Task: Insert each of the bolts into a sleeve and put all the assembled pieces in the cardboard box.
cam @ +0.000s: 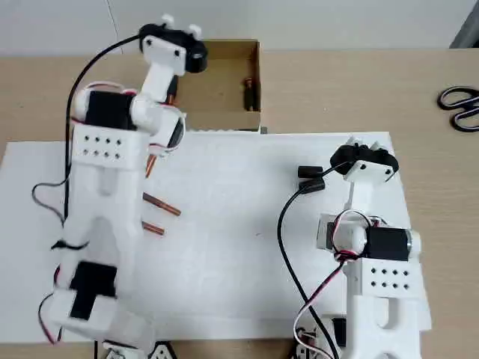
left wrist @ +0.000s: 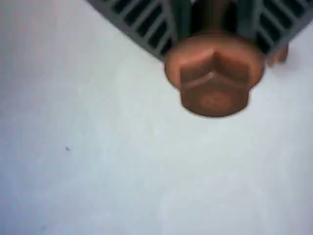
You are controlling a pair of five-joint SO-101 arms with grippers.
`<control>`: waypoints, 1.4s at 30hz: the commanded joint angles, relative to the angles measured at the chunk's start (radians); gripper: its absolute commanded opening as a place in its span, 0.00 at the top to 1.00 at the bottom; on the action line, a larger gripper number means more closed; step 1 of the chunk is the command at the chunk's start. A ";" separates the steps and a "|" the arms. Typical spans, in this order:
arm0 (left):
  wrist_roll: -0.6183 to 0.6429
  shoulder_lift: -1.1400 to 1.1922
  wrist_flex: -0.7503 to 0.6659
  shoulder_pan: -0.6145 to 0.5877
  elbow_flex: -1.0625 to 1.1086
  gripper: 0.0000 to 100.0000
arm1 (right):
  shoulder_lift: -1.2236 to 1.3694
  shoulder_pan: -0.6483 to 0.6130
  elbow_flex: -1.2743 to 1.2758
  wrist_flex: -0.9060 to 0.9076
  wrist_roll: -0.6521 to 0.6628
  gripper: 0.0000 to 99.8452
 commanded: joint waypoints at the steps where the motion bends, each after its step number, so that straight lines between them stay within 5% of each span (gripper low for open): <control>1: 0.017 -0.158 0.009 -0.006 0.062 0.99 | -0.033 -0.051 -0.015 -0.021 -0.005 1.00; 16: 0.399 -0.753 -0.012 0.106 0.377 0.99 | -0.453 -0.404 0.052 -0.148 -0.008 1.00; 23: 0.585 -1.057 -0.253 0.101 0.759 0.99 | -0.639 -0.503 0.262 -0.297 -0.003 1.00; 32: 0.635 -1.505 -0.609 0.101 1.274 0.99 | -0.928 -0.697 0.465 -0.315 -0.002 1.00; 42: 0.760 -1.712 -0.683 0.104 1.460 0.99 | -0.923 -0.792 0.483 -0.321 0.026 1.00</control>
